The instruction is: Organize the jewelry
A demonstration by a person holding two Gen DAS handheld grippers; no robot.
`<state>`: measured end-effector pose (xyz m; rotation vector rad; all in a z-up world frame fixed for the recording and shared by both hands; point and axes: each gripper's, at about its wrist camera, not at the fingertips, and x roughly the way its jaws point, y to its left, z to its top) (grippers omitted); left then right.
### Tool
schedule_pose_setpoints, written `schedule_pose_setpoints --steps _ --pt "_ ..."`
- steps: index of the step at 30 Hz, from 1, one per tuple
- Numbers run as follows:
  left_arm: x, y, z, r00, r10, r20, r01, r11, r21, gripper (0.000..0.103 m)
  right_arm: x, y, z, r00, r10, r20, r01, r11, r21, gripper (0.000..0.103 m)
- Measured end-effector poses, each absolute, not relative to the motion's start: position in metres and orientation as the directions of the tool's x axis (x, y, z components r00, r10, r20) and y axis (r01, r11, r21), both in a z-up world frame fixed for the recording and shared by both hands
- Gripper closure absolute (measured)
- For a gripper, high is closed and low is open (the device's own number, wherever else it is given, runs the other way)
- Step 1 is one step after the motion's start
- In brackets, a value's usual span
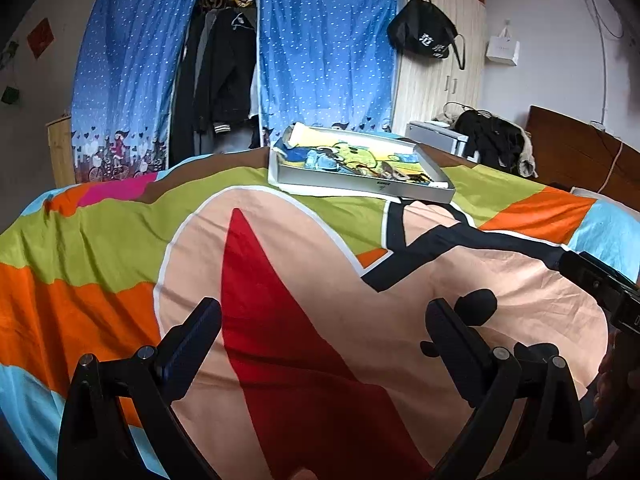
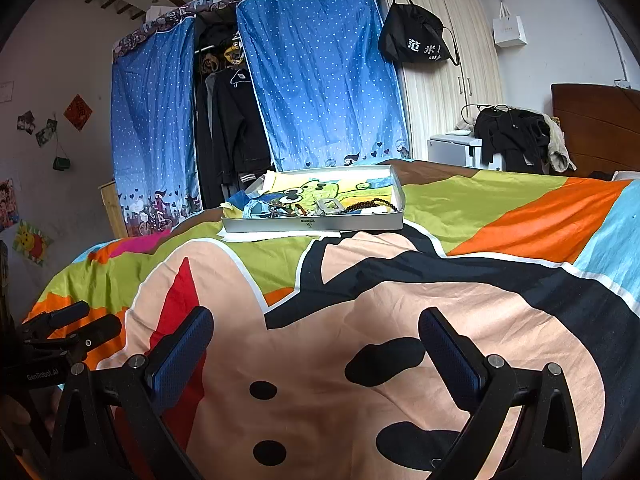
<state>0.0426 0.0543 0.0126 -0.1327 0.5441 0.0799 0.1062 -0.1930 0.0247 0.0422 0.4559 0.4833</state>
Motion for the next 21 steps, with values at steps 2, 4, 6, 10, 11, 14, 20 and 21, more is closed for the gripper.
schedule_pose_setpoints --steps 2,4,6,10,11,14,20,21 --pt "0.0432 0.0563 0.0126 0.848 0.049 -0.528 -0.127 0.986 -0.111 0.003 0.1061 -0.1931 0.0249 0.787 0.458 -0.412 -0.439 0.886 0.146 0.0" --pt "0.0424 0.0587 0.0132 0.844 0.071 -0.532 -0.156 0.981 -0.117 0.003 0.1062 -0.1928 0.0249 0.787 0.458 -0.413 -0.44 0.886 0.145 0.0" --pt "0.0416 0.0596 0.0136 0.841 0.086 -0.534 -0.173 0.978 -0.115 0.003 0.1063 -0.1929 0.0252 0.787 0.457 -0.414 -0.439 0.887 0.145 0.0" --pt "0.0412 0.058 0.0128 0.839 0.092 -0.536 -0.172 0.98 -0.102 0.003 0.1065 -0.1928 0.0248 0.785 0.458 -0.416 -0.439 0.886 0.147 0.0" --pt "0.0408 0.0577 0.0125 0.839 0.087 -0.537 -0.168 0.981 -0.102 0.003 0.1061 -0.1932 0.0223 0.785 0.459 -0.417 -0.44 0.886 0.148 0.0" --pt "0.0406 0.0564 0.0125 0.839 0.084 -0.537 -0.162 0.982 -0.1 0.003 0.1039 -0.1947 0.0198 0.783 0.463 -0.416 -0.444 0.884 0.147 0.0" --pt "0.0402 0.054 0.0131 0.841 0.083 -0.534 -0.156 0.983 -0.092 0.003 0.1034 -0.195 0.0196 0.783 0.462 -0.416 -0.443 0.884 0.149 0.0" --pt "0.0407 0.0537 0.013 0.841 0.082 -0.535 -0.155 0.984 -0.093 0.003 0.1021 -0.1958 0.019 0.783 0.462 -0.415 -0.442 0.884 0.15 0.0"
